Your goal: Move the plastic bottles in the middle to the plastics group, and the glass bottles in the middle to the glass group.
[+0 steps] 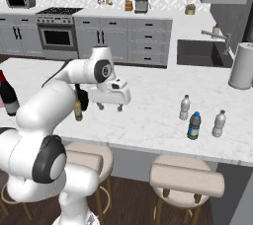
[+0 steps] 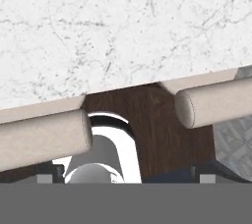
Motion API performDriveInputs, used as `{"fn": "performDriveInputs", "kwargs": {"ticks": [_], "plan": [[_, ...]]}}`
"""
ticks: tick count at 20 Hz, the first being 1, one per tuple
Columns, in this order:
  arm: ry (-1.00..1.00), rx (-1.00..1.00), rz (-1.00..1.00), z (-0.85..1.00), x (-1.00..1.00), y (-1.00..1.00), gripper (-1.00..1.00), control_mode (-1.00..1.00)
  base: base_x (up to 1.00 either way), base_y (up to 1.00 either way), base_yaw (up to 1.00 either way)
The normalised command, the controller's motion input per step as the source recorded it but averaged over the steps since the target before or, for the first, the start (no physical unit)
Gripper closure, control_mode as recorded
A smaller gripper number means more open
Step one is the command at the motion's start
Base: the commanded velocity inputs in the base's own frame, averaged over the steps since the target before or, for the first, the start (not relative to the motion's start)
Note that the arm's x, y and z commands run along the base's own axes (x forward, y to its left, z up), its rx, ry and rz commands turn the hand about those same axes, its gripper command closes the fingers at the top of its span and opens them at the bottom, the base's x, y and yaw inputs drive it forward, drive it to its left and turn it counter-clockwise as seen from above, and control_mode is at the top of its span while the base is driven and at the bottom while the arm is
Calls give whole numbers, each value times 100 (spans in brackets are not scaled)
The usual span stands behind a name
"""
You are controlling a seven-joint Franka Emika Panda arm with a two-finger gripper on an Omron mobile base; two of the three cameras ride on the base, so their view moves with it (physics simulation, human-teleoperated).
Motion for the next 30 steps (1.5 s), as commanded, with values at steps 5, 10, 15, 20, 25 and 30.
{"fn": "performDriveInputs", "kwargs": {"ticks": [5,10,15,20,25,30], "plan": [[11,9,11,0,0,78,-100,-100,0,0,0],[6,9,15,-4,0,66,-100,-100,0,0,0],[1,7,10,-1,1,75,-100,-100,0,0,0],[-1,7,9,-7,11,69,-100,-100,0,0,0],[-15,7,8,-13,15,43,-100,-100,0,0,0],[-26,1,4,-15,29,17,-100,-100,0,0,0]]}}
